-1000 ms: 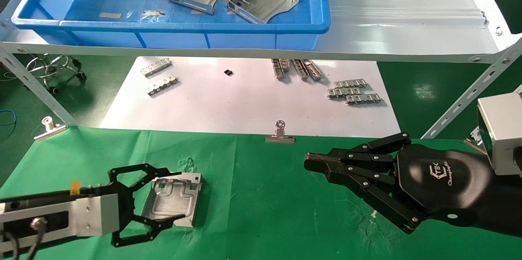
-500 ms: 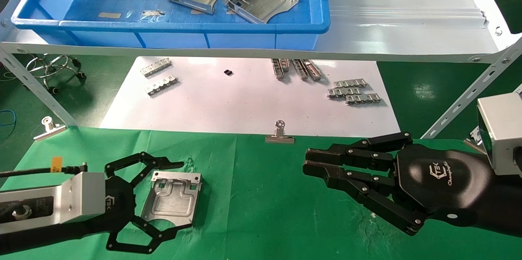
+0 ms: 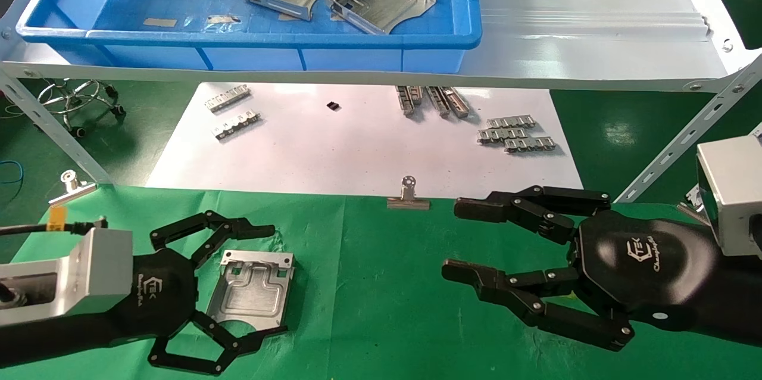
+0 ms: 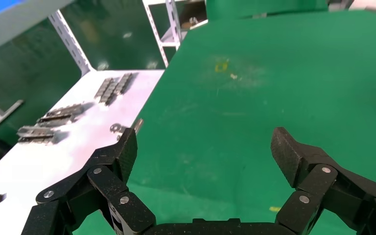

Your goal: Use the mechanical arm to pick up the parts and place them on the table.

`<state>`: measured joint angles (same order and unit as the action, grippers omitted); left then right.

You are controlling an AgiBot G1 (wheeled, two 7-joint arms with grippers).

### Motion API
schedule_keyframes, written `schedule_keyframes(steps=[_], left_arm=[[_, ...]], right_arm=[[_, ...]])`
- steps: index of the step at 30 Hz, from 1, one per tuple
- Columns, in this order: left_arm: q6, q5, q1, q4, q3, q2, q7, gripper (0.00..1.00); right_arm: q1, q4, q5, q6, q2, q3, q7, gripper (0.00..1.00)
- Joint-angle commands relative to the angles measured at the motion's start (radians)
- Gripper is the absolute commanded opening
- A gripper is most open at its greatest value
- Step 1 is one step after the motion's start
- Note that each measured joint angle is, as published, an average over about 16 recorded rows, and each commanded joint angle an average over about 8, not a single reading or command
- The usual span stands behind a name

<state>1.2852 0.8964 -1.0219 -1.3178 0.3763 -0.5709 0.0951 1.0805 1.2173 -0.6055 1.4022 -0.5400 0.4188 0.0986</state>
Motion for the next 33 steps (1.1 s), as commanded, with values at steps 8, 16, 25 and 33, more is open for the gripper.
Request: schedule_keyframes(steps=[8,16,25,33], left_arm=[[0.059,-0.047,-0.015,0.009,-0.027,-0.011,-0.080,1.00],[0.112,-0.088,-0.028,0.018,-0.051,-0.021,-0.150,1.00],[0.171,-0.135,-0.043,0.027,-0.079,-0.033,-0.230,1.00],[0.214,-0.169,-0.054,0.034,-0.098,-0.041,-0.286,1.00]], right_arm=[[0.000,0.000,0.000,0.000,0.000,0.000,0.000,1.00],[0.000,0.000,0.000,0.000,0.000,0.000,0.000,1.00],[0.000,0.000,0.000,0.000,0.000,0.000,0.000,1.00],[0.000,0.000,0.000,0.000,0.000,0.000,0.000,1.00]])
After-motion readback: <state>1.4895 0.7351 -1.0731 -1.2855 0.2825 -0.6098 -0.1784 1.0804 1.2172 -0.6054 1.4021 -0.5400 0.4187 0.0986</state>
